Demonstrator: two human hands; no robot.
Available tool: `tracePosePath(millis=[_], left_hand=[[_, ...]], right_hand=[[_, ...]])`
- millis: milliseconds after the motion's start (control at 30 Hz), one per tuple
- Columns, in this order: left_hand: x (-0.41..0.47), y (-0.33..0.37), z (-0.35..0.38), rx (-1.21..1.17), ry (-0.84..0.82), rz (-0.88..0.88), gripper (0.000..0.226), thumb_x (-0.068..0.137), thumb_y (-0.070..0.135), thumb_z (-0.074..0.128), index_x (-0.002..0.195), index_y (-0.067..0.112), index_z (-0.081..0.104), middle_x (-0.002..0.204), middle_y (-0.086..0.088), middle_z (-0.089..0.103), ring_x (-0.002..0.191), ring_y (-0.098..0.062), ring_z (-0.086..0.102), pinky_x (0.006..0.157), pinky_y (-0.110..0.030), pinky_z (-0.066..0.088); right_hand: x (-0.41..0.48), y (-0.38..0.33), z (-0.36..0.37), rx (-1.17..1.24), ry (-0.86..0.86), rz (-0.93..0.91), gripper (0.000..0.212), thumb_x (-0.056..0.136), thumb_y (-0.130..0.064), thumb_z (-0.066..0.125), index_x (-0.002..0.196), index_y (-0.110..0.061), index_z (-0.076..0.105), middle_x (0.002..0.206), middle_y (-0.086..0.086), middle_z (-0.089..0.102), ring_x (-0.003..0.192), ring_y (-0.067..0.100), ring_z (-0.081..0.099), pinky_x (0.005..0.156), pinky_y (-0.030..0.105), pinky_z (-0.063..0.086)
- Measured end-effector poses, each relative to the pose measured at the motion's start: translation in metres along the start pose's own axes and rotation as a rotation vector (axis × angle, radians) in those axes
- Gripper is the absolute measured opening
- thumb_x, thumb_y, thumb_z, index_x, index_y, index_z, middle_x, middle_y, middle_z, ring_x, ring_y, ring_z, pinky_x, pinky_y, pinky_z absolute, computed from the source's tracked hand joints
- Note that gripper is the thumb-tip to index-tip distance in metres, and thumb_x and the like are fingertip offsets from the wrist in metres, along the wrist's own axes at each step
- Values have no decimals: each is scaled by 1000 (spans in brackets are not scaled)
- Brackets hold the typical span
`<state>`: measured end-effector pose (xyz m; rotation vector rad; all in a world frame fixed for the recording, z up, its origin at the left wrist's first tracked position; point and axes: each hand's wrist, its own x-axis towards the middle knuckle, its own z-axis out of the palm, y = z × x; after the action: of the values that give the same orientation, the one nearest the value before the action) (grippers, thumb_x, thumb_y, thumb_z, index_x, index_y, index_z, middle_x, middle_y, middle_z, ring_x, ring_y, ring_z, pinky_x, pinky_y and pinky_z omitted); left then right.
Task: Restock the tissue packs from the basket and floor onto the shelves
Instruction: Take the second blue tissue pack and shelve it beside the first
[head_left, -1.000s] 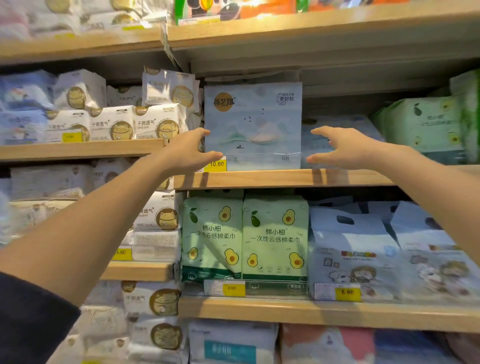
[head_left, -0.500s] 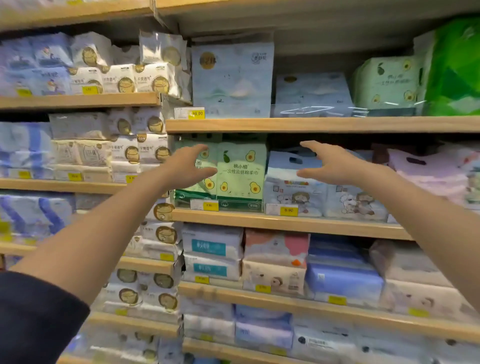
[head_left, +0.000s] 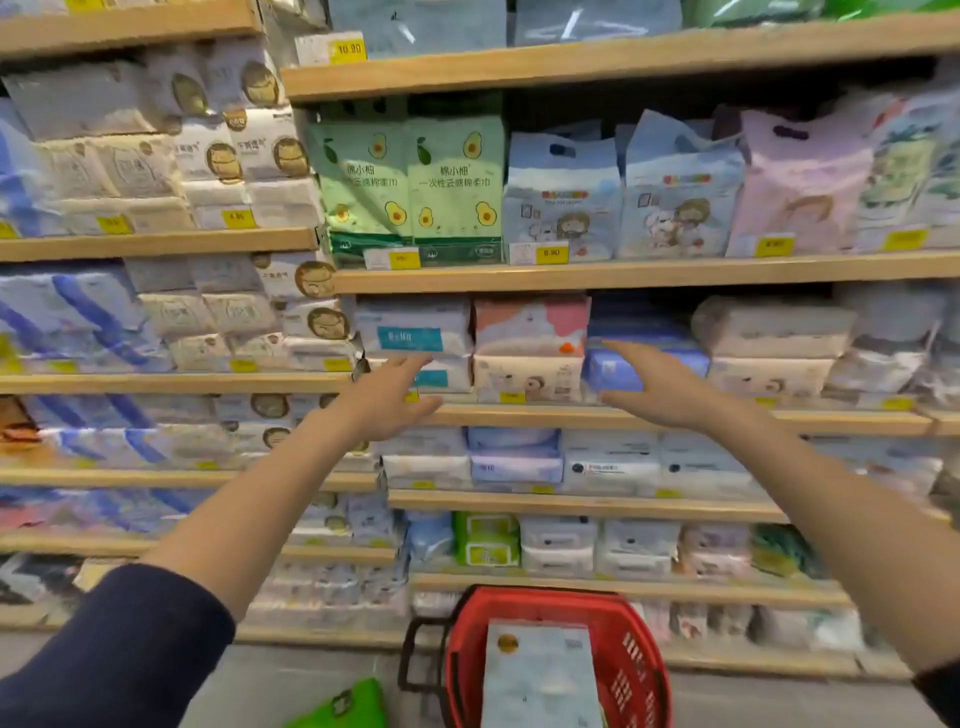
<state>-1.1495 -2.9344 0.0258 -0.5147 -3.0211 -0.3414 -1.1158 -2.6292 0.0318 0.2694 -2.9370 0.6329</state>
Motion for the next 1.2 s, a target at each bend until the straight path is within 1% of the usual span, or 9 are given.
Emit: tracePosePath(millis=[100, 267, 400, 567, 700, 833, 967, 1133, 1200], left_hand=[[-25, -13, 36, -40, -77, 1, 67, 91, 46, 46, 147, 18, 20, 152, -7, 28, 137, -26, 32, 108, -38, 31], [-61, -21, 93, -81, -201, 4, 70, 89, 47, 50, 146, 18, 22, 150, -9, 30, 131, -28, 40, 103, -40, 37], [-79, -21, 123, -25, -289, 68, 73, 88, 45, 52, 147, 23, 16, 153, -9, 23, 133, -29, 36, 105, -41, 36], [-83, -23, 154, -58, -351, 53, 73, 88, 44, 53, 147, 21, 17, 151, -11, 28, 134, -28, 35, 106, -39, 34], [-79, -19, 196, -64, -438, 28, 74, 88, 45, 53, 147, 18, 17, 148, -13, 31, 130, -30, 39, 102, -39, 36], [-59, -18, 244, -87, -526, 19, 76, 87, 44, 54, 147, 20, 15, 152, -13, 25, 132, -30, 38, 105, -43, 35], [-35, -15, 292, -47, -628, -11, 79, 87, 41, 56, 148, 23, 9, 146, -17, 29, 124, -35, 46, 101, -48, 39], [-15, -25, 355, -123, -720, -106, 86, 80, 47, 60, 146, 30, 8, 144, -14, 32, 127, -36, 42, 99, -48, 42], [-11, -27, 376, -141, -750, -145, 87, 80, 45, 60, 147, 31, 6, 144, -14, 33, 121, -35, 49, 96, -47, 45]], right_hand=[[-37, 9, 35, 11, -65, 54, 70, 87, -29, 59, 143, -10, 23, 150, 10, 29, 136, 27, 30, 106, 34, 27], [-91, 24, 82, 44, -191, 177, 72, 88, -33, 57, 145, -12, 19, 153, 9, 24, 138, 26, 26, 108, 34, 26], [-123, 31, 109, 105, -191, 241, 71, 87, -31, 58, 145, -12, 21, 151, 9, 28, 137, 26, 29, 106, 33, 28], [-150, 50, 142, 170, -235, 322, 71, 86, -32, 59, 144, -14, 23, 150, 9, 31, 134, 27, 33, 105, 36, 31], [-151, 72, 171, 184, -302, 357, 72, 85, -32, 61, 143, -11, 25, 149, 11, 32, 136, 27, 31, 106, 35, 28], [-139, 102, 199, 242, -385, 383, 60, 85, -22, 62, 137, -9, 34, 135, 12, 49, 123, 28, 47, 90, 25, 36], [-122, 139, 230, 298, -529, 426, 65, 83, -25, 63, 139, -11, 32, 137, 12, 48, 124, 27, 46, 99, 31, 35], [-98, 196, 274, 282, -693, 477, 80, 80, -35, 65, 144, -16, 22, 144, 10, 41, 128, 28, 42, 107, 40, 35], [-88, 207, 288, 270, -734, 491, 78, 84, -30, 62, 145, -15, 17, 144, 12, 40, 129, 29, 41, 106, 36, 32]])
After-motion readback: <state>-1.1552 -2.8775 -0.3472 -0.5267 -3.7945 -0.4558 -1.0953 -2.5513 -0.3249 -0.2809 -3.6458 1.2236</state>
